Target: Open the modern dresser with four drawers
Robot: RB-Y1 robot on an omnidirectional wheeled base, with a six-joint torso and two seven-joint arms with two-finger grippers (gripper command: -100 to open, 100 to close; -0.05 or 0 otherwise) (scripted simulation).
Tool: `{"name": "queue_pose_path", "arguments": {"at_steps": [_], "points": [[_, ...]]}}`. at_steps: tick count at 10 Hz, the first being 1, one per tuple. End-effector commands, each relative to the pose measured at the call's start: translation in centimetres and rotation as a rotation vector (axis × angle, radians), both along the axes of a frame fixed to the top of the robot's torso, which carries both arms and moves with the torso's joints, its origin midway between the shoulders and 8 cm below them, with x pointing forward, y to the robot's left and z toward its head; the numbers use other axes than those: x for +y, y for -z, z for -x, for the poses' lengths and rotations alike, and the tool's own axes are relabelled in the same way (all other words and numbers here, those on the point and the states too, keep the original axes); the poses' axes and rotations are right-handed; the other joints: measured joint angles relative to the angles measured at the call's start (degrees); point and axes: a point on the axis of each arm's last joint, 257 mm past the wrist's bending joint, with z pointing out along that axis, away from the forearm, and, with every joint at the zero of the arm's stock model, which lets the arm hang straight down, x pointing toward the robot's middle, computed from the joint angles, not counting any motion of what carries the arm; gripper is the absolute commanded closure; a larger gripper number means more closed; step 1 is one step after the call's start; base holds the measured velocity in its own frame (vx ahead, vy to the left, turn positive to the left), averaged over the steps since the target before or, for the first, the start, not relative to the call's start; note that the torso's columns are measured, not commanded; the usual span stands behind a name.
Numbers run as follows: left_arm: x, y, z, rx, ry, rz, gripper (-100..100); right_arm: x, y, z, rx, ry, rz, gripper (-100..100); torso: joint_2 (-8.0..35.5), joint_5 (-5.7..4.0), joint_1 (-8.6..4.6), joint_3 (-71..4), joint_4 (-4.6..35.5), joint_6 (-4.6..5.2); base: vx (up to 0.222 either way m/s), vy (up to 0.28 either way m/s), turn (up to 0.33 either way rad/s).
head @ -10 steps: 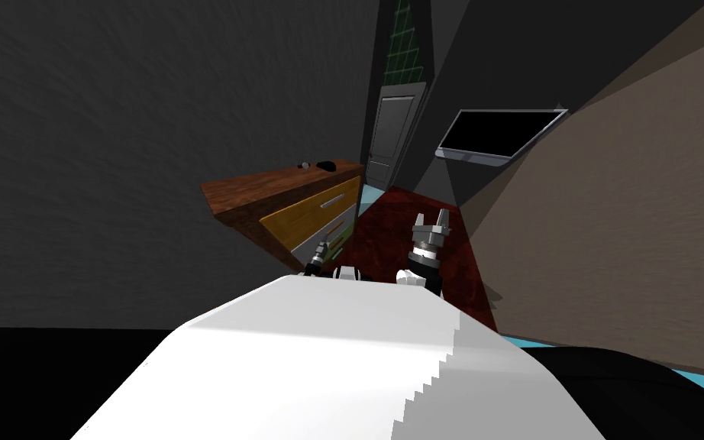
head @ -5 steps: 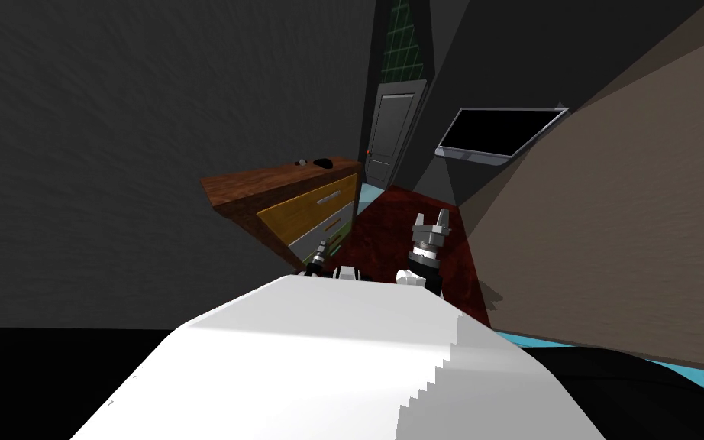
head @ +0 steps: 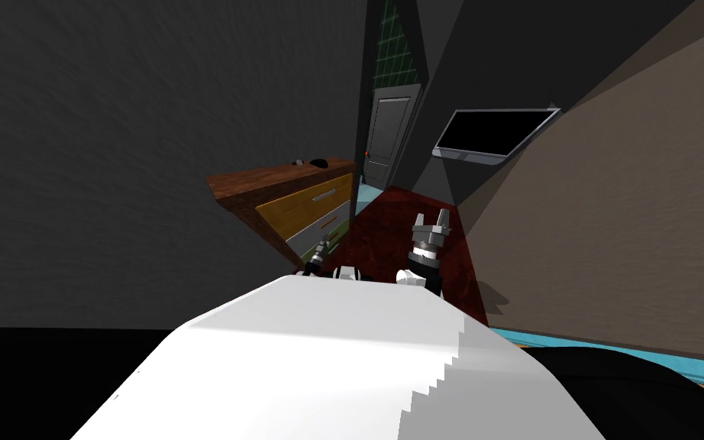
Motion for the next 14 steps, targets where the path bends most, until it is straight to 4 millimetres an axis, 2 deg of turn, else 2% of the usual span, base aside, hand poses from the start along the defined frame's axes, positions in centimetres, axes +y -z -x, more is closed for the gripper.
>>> {"name": "queue_pose_path", "arguments": {"at_steps": [1,4,6,8,9,12,14], "points": [[0.9,-0.3,-0.4,-0.006,0.015,-0.027,-100,0.0,0.0,0.0,0.0,0.0,0.0,0,0.09,-0.04,-0.13,0.06,0.03,0.01,0.074,0.119,-0.042],[0.3,-0.5,-1.0,-0.001,0.025,-0.014,-100,0.0,0.0,0.0,0.0,0.0,0.0,0,0.2,-0.05,-0.19,0.12,0.05,0.0,0.098,0.162,-0.063],[-1.4,-0.5,-1.5,0.012,0.023,0.03,-100,0.0,0.0,0.0,0.0,0.0,0.0,0,0.3,-0.1,-0.38,0.18,0.08,0.02,0.032,0.08,-0.066],[-0.9,-0.4,-1.6,0.009,0.024,0.017,-100,0.0,0.0,0.0,0.0,0.0,0.0,0,0.46,-0.19,-0.6,0.3,0.13,0.0,-0.005,-0.001,-0.01],[-0.9,-0.4,-1.6,0.009,0.024,0.016,100,0.0,0.0,0.0,0.0,0.0,0.0,0,0.3,-0.11,-0.38,0.2,0.09,0.01,0.0,0.0,0.0],[-1.8,-0.7,-1.8,0.011,0.029,0.018,100,0.0,0.0,0.0,0.0,0.0,-0.001,0,0.47,-0.18,-0.63,0.3,0.14,0.02,-0.106,-0.142,0.015],[-1.9,-0.7,-1.8,0.011,0.029,0.019,100,0.0,0.0,0.0,0.0,0.0,-0.001,0,0.29,-0.08,-0.26,0.18,0.08,0.01,-0.091,-0.107,0.007]]}}
